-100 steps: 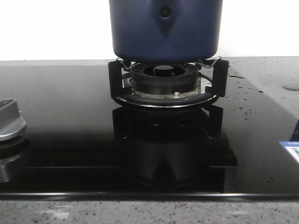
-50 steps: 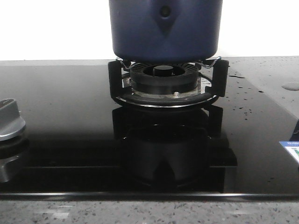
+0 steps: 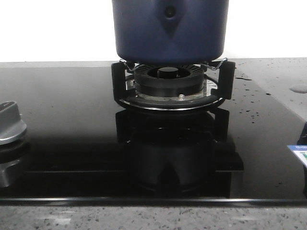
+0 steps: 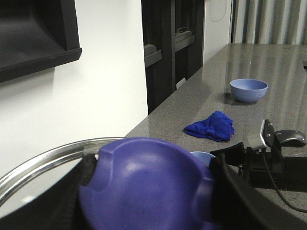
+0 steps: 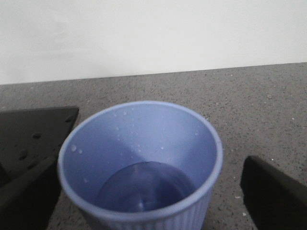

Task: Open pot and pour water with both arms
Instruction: 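Grasp the light blue ribbed cup with the right gripper, then lift the cup with the right gripper and tilt it over the saucepan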

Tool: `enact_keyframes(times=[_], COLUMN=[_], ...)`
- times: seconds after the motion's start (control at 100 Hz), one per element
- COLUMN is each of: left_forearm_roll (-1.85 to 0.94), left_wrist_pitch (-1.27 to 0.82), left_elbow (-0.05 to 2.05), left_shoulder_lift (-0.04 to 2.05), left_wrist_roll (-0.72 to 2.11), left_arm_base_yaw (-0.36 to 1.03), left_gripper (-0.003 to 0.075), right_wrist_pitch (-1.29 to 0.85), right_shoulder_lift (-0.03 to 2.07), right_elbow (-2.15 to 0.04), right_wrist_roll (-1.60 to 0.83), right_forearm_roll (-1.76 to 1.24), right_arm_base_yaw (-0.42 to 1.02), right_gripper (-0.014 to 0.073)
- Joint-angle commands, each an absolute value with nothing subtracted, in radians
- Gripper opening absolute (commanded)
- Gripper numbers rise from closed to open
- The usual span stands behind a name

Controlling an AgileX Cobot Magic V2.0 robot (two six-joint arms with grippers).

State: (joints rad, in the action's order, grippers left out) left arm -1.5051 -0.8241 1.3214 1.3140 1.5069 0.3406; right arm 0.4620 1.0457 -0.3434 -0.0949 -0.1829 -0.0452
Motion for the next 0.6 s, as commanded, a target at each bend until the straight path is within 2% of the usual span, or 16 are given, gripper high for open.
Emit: enact_keyframes(times=[0.0, 0.31, 0.36, 0.53, 0.59], left_forearm_roll=[-1.608, -1.608, -1.608, -1.608, -1.608], left_wrist_pitch=[-0.814, -0.812, -0.812, -0.806, -0.795], left_elbow=[1.351, 1.351, 1.351, 1.351, 1.351], left_shoulder_lift=[1.275, 1.264, 1.264, 1.26, 1.25], left_wrist_roll=[1.499, 1.499, 1.499, 1.499, 1.499], left_arm_base_yaw=[0.339, 0.339, 0.339, 0.337, 0.332], left_gripper=[0.0221, 0.0221, 0.0221, 0.0221, 0.0221], right_wrist_pitch=[0.582, 0.616, 0.62, 0.639, 0.645], right_shoulder_lift=[1.071, 1.146, 1.149, 1.155, 1.155], right_elbow=[-0.367, -0.367, -0.367, -0.367, -0.367], right_wrist_roll=[-0.072, -0.066, -0.064, -0.064, -0.064], right_forearm_roll=[-0.178, -0.122, -0.121, -0.121, -0.118], right_arm_base_yaw=[-0.049, -0.049, -0.049, -0.049, -0.049], right_gripper=[0.0657, 0.0636, 0.0593, 0.0346, 0.0289])
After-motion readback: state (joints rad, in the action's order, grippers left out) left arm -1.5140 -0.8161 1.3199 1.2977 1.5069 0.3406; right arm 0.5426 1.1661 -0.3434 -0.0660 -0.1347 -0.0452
